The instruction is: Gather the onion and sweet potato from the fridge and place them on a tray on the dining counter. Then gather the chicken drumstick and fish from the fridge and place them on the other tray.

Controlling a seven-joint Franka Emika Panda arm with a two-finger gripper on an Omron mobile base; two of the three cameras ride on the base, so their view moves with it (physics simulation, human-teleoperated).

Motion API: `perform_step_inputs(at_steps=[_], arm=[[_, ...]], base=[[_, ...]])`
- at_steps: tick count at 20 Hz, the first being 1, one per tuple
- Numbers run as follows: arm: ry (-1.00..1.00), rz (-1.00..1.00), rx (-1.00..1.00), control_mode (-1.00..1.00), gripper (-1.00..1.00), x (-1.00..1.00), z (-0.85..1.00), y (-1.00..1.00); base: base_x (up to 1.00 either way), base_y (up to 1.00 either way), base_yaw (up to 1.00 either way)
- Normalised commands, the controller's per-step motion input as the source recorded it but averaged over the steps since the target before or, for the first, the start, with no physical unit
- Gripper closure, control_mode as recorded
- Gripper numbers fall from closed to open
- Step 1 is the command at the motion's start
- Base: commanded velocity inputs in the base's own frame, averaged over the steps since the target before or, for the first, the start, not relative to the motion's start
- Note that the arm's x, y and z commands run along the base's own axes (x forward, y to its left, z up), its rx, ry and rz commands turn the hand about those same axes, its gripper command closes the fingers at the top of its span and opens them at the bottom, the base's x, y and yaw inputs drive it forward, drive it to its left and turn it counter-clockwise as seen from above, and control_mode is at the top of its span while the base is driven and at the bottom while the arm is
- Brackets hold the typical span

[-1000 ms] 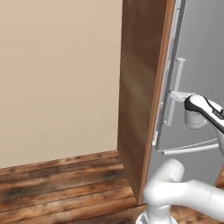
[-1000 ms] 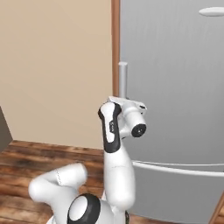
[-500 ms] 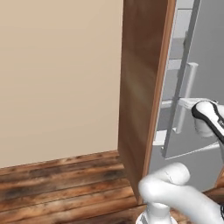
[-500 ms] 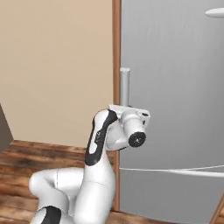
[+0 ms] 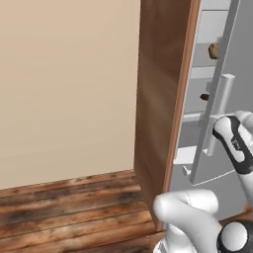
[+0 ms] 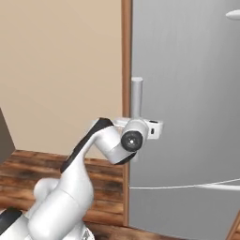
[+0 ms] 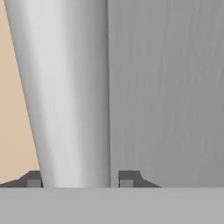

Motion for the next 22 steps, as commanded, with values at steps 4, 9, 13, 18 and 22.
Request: perform_step_inputs(at_steps=[4,9,13,18,22], arm=[[0.21,-0.21,-0.2,-1.0,1.0,-0.56,0.0,-1.0],[0.21,-0.22,-0.18,-1.0,1.0,-0.56,0.0,-1.0],[0.22,-0.23,-0.15,-1.0,1.0,-0.58,0.0,-1.0],[0.24,-0.19,-0.11,-1.0,1.0,-0.65,0.03,-1.0],[0.19,-0.14,-0.05,-1.0,1.0,-0.82,0.0,-1.0]], base=[[0.0,0.0,0.0],[0.0,0.0,0.0],[0.0,0.0,0.0],[0.0,0.0,0.0],[0.0,0.0,0.0]])
